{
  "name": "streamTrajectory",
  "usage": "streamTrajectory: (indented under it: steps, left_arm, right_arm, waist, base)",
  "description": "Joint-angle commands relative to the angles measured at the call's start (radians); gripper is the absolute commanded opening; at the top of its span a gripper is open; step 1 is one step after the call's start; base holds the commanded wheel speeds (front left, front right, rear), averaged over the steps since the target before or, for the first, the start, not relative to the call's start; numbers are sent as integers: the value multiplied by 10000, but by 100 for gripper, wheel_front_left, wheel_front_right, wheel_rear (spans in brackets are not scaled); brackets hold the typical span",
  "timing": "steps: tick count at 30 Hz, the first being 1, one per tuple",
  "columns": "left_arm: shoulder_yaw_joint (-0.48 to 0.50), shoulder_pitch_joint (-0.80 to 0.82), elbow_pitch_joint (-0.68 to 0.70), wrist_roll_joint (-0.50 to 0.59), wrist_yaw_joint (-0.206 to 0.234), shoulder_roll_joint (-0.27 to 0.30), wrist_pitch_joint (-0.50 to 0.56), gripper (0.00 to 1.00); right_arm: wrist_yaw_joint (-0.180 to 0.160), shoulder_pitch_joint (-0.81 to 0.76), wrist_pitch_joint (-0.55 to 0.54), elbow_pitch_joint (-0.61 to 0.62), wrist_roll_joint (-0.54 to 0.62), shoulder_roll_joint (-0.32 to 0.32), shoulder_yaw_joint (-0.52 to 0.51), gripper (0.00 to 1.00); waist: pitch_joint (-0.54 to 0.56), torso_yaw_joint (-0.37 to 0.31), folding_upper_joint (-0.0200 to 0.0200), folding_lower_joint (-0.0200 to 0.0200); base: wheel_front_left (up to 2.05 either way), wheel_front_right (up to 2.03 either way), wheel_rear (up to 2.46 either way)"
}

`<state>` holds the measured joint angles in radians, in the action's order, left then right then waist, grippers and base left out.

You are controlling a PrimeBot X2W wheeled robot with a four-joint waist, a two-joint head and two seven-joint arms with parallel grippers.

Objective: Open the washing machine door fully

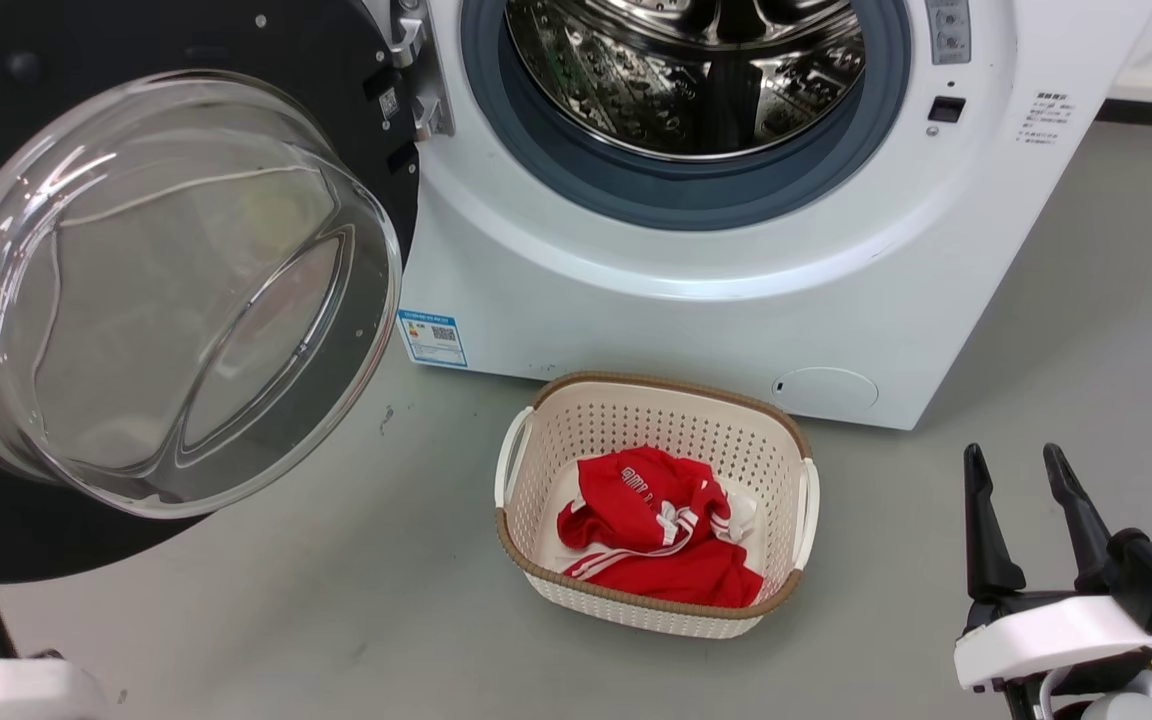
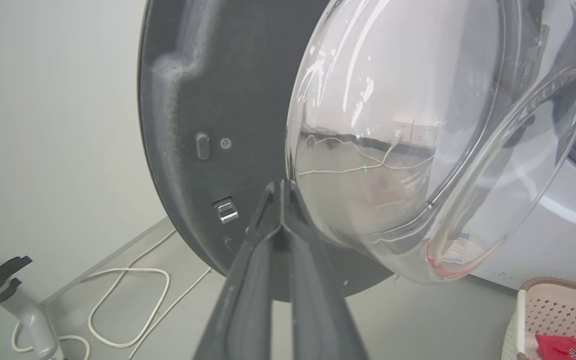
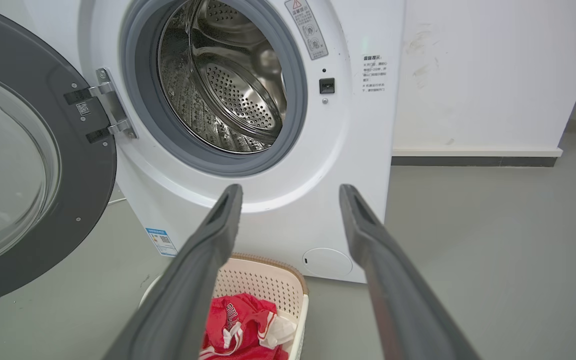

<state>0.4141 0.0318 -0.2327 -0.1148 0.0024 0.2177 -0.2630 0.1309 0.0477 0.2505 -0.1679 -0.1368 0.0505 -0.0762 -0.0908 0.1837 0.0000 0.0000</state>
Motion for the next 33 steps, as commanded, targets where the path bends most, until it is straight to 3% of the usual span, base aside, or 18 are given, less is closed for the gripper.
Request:
streamTrajectory:
  steps: [1, 3, 4, 5, 6, 7, 14, 21, 33]
  left_arm:
    - [-108, -264, 247, 142, -25, -164, -24, 0]
    - [-325, -595, 579, 292, -88, -510, -24, 0]
    - [-411, -714, 746, 346, -119, -667, -24, 18]
    - [-498, -849, 890, 390, -155, -800, -24, 48]
    - [-595, -963, 1024, 421, -187, -909, -24, 94]
    - [-702, -1069, 1188, 464, -210, -1006, -24, 100]
    - [-1484, -1602, 2093, 704, -249, -1467, -24, 100]
    - [-2444, -1369, 2360, 865, -426, -1580, -24, 100]
    - [-4062, -304, 1960, 902, -631, -1645, -24, 100]
  right_arm:
    - [-3, -126, 51, -31, -28, -7, 3, 100]
    - [-3, -180, 60, -44, -23, -7, 31, 100]
    - [-3, -209, 52, -47, -23, -7, 52, 100]
    - [-3, -251, 53, -59, -21, -7, 70, 100]
    - [-3, -284, 55, -67, -5, -7, 94, 100]
    - [-3, -302, 56, -63, 5, -7, 111, 100]
    - [-3, -501, -7, 7, -47, -7, 249, 100]
    - [-3, -618, -137, 185, 61, -7, 256, 100]
    - [-3, -613, -426, 756, 343, -7, 360, 100]
  waist:
    - [152, -12, 0, 0]
    - [247, -25, 0, 0]
    - [288, -31, 0, 0]
    - [334, -42, 0, 0]
    - [381, -56, 0, 0]
    - [421, -71, 0, 0]
    - [722, -224, 0, 0]
    - [889, -381, 0, 0]
    - [935, -1376, 0, 0]
  base:
    - [0, 0, 0]
    - [0, 0, 0]
    - [0, 0, 0]
    - [0, 0, 0]
    - [0, 0, 0]
    - [0, 0, 0]
    - [0, 0, 0]
    - [0, 0, 0]
    - [0, 0, 0]
